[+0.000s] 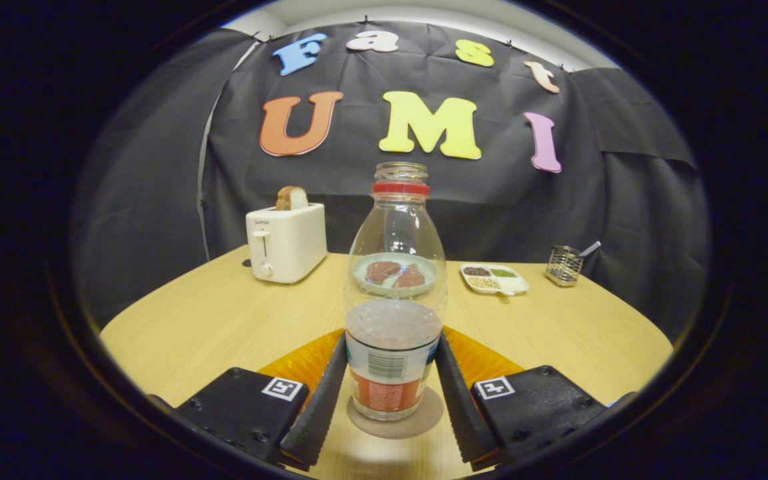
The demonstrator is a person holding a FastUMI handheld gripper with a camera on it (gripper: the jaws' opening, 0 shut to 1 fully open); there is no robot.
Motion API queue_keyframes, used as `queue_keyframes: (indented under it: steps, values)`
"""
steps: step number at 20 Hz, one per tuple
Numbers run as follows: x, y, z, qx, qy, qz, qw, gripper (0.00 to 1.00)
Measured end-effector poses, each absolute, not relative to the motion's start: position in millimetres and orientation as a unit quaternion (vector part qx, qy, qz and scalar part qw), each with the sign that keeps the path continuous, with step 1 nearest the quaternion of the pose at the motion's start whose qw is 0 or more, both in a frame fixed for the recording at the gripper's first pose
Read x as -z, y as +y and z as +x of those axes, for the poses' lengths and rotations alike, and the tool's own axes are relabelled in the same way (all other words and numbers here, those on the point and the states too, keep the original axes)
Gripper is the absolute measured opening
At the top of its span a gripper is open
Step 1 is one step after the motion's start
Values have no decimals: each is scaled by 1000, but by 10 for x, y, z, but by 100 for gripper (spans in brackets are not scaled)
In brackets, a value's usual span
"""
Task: Take the bottle from table, then pour the juice into the cup, finally place the bottle on the coaster
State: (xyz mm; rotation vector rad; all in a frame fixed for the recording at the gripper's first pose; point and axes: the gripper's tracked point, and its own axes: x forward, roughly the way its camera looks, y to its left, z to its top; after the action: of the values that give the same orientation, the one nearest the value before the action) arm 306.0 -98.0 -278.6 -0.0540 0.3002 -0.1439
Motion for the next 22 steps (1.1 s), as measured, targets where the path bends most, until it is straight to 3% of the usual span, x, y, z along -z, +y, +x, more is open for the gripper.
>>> queue_keyframes:
  steps: [12,14,16,22]
  values:
    - [2825,-989,3047,67,139,-26,988,84]
    - [2817,-972,3036,63,140,-24,988,87]
    - [2812,-975,3027,63,139,-24,988,99]
    - [2721,-918,2890,63,131,-28,989,100]
